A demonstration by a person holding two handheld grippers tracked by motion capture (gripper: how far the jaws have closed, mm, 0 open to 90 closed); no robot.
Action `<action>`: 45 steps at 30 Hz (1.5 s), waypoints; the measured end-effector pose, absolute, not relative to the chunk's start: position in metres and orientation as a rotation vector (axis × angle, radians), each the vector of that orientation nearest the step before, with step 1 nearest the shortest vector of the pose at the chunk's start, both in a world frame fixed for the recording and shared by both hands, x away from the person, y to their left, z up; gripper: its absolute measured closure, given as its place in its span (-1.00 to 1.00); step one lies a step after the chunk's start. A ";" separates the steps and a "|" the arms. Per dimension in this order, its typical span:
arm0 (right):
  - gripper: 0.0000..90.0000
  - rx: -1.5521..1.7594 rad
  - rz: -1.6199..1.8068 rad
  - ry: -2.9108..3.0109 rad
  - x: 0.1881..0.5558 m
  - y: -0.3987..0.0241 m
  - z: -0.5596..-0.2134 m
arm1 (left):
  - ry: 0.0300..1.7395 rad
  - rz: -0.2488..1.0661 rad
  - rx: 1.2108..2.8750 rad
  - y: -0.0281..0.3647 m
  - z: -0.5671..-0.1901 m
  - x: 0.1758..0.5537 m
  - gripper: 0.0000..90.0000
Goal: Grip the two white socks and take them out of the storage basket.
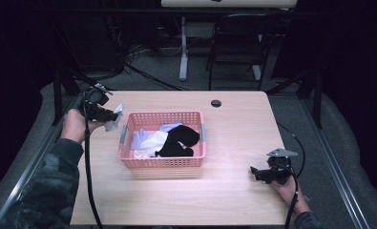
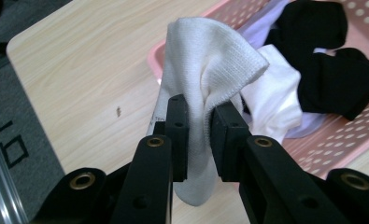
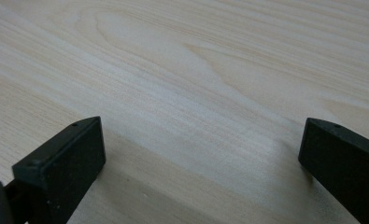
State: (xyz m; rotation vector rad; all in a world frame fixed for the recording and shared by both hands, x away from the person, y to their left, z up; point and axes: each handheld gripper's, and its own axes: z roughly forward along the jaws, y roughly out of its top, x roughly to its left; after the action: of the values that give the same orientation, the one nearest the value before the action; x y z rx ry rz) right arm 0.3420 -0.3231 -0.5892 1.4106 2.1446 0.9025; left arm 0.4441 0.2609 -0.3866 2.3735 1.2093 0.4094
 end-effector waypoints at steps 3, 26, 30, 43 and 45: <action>-1.00 1.410 0.902 2.145 0.342 -0.323 -0.589 | 1.245 0.419 2.352 0.273 -0.387 0.444 0.74; -1.00 1.409 0.900 2.146 0.342 -0.323 -0.589 | 1.500 0.400 2.324 0.332 -0.441 0.457 0.74; -1.00 1.409 0.901 2.145 0.342 -0.323 -0.589 | 1.526 0.364 2.341 0.334 -0.458 0.459 0.74; -1.00 1.409 0.901 2.145 0.342 -0.323 -0.589 | 1.585 0.237 2.352 0.331 -0.515 0.468 0.73; -1.00 1.409 0.900 2.145 0.342 -0.323 -0.589 | 1.589 0.218 2.350 0.331 -0.518 0.470 0.73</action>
State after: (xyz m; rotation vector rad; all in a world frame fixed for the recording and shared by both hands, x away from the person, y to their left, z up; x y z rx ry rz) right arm 0.3420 -0.3233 -0.5892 1.4094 2.1454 0.9002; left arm 0.4696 0.3312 -0.5184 2.3502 1.5886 0.2183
